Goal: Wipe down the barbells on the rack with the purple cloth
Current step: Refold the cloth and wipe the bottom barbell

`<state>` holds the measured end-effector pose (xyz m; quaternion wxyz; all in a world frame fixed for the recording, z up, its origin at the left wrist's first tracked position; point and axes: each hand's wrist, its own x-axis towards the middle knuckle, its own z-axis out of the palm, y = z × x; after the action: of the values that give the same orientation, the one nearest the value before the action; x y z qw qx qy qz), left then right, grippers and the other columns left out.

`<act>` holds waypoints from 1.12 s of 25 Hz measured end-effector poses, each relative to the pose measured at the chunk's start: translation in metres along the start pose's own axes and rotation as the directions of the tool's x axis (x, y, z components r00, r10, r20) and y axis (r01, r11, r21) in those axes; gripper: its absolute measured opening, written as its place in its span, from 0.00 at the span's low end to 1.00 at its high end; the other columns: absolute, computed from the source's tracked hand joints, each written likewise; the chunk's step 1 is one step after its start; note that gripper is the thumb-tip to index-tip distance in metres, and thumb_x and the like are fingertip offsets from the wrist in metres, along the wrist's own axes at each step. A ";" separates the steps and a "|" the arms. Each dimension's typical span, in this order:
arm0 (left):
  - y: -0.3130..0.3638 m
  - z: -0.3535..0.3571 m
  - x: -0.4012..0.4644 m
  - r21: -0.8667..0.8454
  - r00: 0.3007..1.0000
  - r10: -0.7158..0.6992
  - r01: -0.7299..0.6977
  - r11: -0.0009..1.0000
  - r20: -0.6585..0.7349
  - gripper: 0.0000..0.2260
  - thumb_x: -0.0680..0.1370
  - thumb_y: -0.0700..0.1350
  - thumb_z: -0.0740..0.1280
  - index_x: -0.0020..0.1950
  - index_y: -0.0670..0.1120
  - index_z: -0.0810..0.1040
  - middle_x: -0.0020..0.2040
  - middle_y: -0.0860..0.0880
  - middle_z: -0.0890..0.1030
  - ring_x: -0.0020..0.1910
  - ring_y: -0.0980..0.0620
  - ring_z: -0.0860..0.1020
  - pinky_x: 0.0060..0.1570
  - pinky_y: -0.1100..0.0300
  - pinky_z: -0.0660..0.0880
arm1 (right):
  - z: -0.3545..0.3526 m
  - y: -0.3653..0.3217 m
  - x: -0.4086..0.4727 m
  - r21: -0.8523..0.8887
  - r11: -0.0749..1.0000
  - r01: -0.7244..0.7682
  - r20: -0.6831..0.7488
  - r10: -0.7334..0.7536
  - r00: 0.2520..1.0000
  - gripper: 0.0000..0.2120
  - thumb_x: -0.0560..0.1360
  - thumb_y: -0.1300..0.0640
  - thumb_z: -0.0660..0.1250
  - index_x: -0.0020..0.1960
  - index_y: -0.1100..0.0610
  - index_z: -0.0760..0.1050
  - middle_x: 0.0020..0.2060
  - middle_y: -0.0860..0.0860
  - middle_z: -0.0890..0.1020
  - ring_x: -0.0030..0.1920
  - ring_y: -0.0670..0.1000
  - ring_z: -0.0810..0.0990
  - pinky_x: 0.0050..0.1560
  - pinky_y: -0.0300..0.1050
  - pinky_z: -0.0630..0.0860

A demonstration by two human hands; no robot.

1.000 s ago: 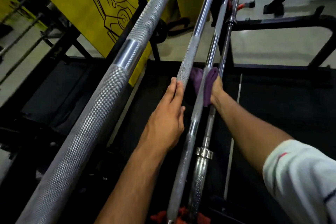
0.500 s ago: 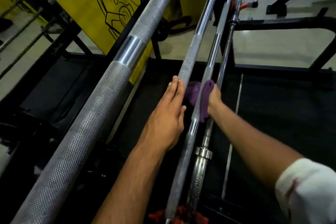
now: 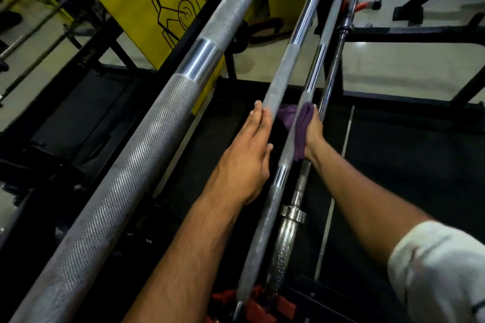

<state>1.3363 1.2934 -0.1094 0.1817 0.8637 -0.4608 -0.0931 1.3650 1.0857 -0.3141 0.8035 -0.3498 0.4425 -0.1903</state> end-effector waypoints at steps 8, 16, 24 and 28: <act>-0.003 0.002 -0.002 0.047 1.000 -0.003 0.004 0.999 -0.030 0.29 0.83 0.43 0.61 0.82 0.49 0.52 0.82 0.53 0.48 0.79 0.53 0.56 0.73 0.51 0.67 | -0.033 0.086 -0.133 0.036 0.987 -0.159 0.134 0.153 0.979 0.35 0.80 0.32 0.55 0.58 0.62 0.81 0.48 0.60 0.86 0.53 0.61 0.83 0.62 0.55 0.77; -0.007 0.001 -0.068 0.219 0.994 0.097 -0.104 0.970 0.042 0.29 0.84 0.44 0.59 0.81 0.40 0.51 0.82 0.43 0.46 0.81 0.48 0.45 0.79 0.55 0.49 | -0.072 0.070 -0.140 0.208 0.901 -0.382 0.360 0.292 0.886 0.24 0.76 0.52 0.56 0.65 0.66 0.75 0.63 0.63 0.78 0.65 0.63 0.76 0.73 0.61 0.67; 0.002 -0.007 -0.172 0.290 0.997 -0.005 -0.017 0.957 0.072 0.35 0.78 0.30 0.60 0.82 0.43 0.47 0.82 0.48 0.39 0.80 0.55 0.40 0.77 0.64 0.42 | -0.035 0.062 -0.147 0.116 0.971 -0.208 0.360 0.154 0.920 0.28 0.77 0.38 0.67 0.64 0.60 0.77 0.51 0.60 0.84 0.47 0.58 0.84 0.51 0.54 0.82; 0.008 -0.007 -0.176 0.367 0.999 0.001 -0.019 0.930 0.048 0.40 0.73 0.26 0.61 0.82 0.41 0.48 0.82 0.47 0.41 0.81 0.52 0.41 0.75 0.67 0.38 | -0.014 0.095 -0.151 0.085 0.965 -0.248 0.350 0.204 0.914 0.40 0.69 0.27 0.69 0.67 0.56 0.77 0.59 0.59 0.83 0.58 0.59 0.83 0.62 0.57 0.78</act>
<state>1.2344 1.4377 -0.1007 0.0066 0.8777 -0.4785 -0.0246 1.2721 1.2376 -0.3012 0.9047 -0.2716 0.3226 -0.0609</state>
